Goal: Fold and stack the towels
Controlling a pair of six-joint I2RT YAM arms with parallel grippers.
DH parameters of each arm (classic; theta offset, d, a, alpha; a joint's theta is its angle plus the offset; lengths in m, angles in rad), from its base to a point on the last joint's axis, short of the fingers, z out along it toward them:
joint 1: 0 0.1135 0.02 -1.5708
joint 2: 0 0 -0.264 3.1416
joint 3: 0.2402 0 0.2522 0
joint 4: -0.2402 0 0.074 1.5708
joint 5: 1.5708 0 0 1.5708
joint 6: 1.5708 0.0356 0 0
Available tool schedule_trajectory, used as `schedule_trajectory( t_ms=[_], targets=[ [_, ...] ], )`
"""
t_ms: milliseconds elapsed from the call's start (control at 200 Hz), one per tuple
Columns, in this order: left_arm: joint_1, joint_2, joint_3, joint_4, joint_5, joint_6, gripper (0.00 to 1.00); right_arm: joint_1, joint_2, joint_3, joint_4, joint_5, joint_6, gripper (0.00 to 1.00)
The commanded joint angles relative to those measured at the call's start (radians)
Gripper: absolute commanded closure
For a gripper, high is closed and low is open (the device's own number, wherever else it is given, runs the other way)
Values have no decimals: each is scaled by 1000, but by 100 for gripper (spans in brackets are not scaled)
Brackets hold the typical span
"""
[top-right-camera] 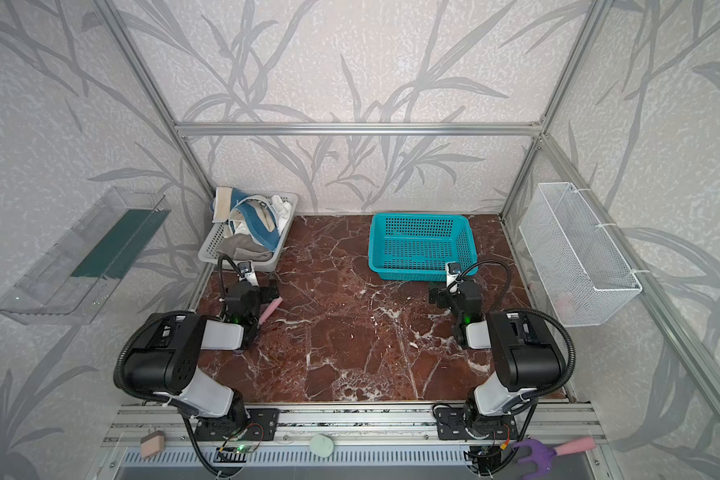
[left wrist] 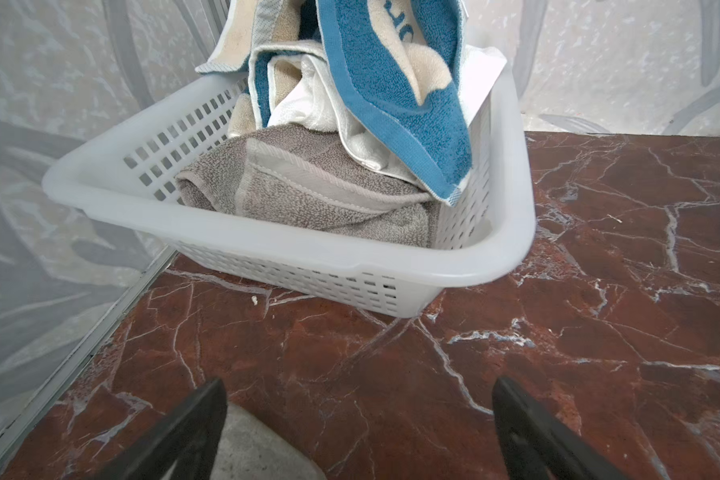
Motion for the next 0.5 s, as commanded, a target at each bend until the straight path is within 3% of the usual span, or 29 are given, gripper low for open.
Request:
schedule_trajectory(
  t_ms=[0, 495],
  targets=[
    [5, -9, 5, 3, 7, 7, 1, 4, -17, 5, 35, -14, -7, 1],
    [4, -9, 5, 3, 7, 7, 1, 6, -16, 18, 10, -45, -20, 1]
  ],
)
